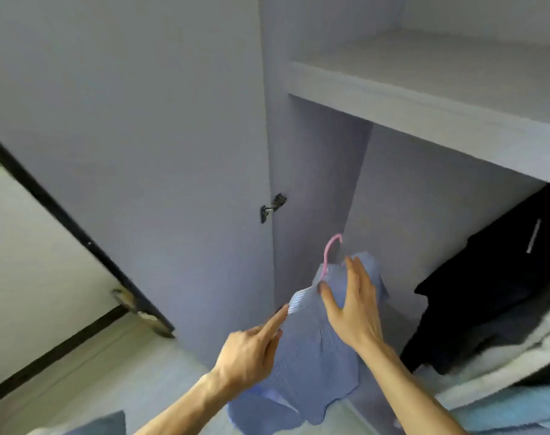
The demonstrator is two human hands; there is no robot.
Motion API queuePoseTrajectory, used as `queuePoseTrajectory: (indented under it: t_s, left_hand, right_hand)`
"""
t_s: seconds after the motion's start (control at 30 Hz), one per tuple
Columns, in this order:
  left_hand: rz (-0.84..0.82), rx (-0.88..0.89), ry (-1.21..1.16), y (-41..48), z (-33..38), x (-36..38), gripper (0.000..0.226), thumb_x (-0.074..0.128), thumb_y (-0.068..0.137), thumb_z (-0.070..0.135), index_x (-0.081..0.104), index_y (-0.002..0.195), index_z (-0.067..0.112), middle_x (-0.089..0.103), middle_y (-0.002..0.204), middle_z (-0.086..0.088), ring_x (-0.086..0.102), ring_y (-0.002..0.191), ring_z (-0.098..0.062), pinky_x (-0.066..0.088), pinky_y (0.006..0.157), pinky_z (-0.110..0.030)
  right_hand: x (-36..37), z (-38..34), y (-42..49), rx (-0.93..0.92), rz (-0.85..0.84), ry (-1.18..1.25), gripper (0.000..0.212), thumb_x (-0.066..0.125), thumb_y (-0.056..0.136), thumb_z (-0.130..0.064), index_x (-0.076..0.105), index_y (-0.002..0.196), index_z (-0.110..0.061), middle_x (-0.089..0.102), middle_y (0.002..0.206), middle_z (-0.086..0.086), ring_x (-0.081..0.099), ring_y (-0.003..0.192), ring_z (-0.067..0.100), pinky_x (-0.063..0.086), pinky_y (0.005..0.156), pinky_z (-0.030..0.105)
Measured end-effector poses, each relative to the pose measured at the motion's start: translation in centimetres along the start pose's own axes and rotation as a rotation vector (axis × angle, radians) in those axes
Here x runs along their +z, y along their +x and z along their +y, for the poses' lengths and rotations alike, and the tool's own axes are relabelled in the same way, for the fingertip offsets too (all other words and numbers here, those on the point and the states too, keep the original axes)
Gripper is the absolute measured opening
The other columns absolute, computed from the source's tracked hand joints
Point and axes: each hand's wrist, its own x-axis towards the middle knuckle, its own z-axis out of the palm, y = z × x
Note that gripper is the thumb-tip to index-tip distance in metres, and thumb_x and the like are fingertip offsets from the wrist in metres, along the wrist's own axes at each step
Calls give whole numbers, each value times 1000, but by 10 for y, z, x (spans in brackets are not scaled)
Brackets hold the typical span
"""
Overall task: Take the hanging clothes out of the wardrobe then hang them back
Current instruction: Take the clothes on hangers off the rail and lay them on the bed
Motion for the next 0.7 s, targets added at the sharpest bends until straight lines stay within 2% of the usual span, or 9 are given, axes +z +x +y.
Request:
queuePoseTrajectory:
  t_s: [0.07,0.1,0.17,0.23,0.3,0.37,0.43,0.57,0.7]
  left_hand:
    - [69,-59,57,-57,-30,-3,58,42,96,38,25,151,44,70,82,14,61,59,-18,41,42,-23]
    - [112,-98,102,-85,-43,-6,58,42,94,39,28,150,41,71,81,16,62,55,-16,40,38,-22]
    - [176,-181,230,-145,-66,-9,58,44,92,37,31,149,39,72,83,17,63,52,-14,39,34,-21]
    - [231,-315,295,-208,-76,-17,56,47,89,35,39,144,37,73,81,15,61,47,-16,35,32,-20]
    - [299,-487,321,-269,-76,-23,51,49,87,36,48,137,38,70,74,10,54,41,-20,31,35,-18]
    - [344,-705,261,-328,-65,-25,48,48,89,43,49,136,43,71,85,11,60,53,-21,42,40,-21]
    - [390,-937,149,-381,-48,-30,52,44,89,55,38,140,50,68,108,15,66,80,-20,55,58,-34]
    - [503,-1259,-1,-466,-10,-29,55,32,85,66,41,139,54,55,122,16,64,101,-17,52,80,-37]
    - [656,-1408,-41,-521,27,-20,46,33,90,63,44,134,55,60,123,18,61,104,-12,51,80,-32]
  right_hand:
    - [26,-26,-1,-180,-178,-80,82,21,87,-80,44,146,-29,39,155,-6,27,146,22,23,118,37]
    - [42,-41,-6,-283,-263,-119,82,15,86,-83,55,136,-32,50,146,-10,32,143,22,23,116,34]
    - [76,-74,-25,-457,-407,-110,73,17,88,-79,68,111,-32,66,120,-13,48,128,21,28,106,28]
    - [111,-108,-55,-590,-558,-68,64,20,90,-77,64,93,-31,65,93,-13,58,102,21,40,91,33]
    - [142,-143,-94,-697,-688,-33,62,19,91,-77,56,85,-28,55,80,-11,54,85,20,43,76,37]
    - [166,-177,-139,-841,-738,22,57,22,94,-72,53,80,-26,50,75,-11,52,78,22,40,68,39]
    - [183,-209,-187,-1001,-788,75,58,24,96,-69,54,79,-23,54,76,-7,53,78,24,40,67,40]
    - [195,-262,-269,-1283,-843,210,53,31,99,-62,55,78,-19,56,78,-5,54,76,27,38,67,39]
    - [202,-305,-337,-1481,-874,299,51,34,99,-60,57,81,-19,59,80,-3,56,78,28,40,69,39]
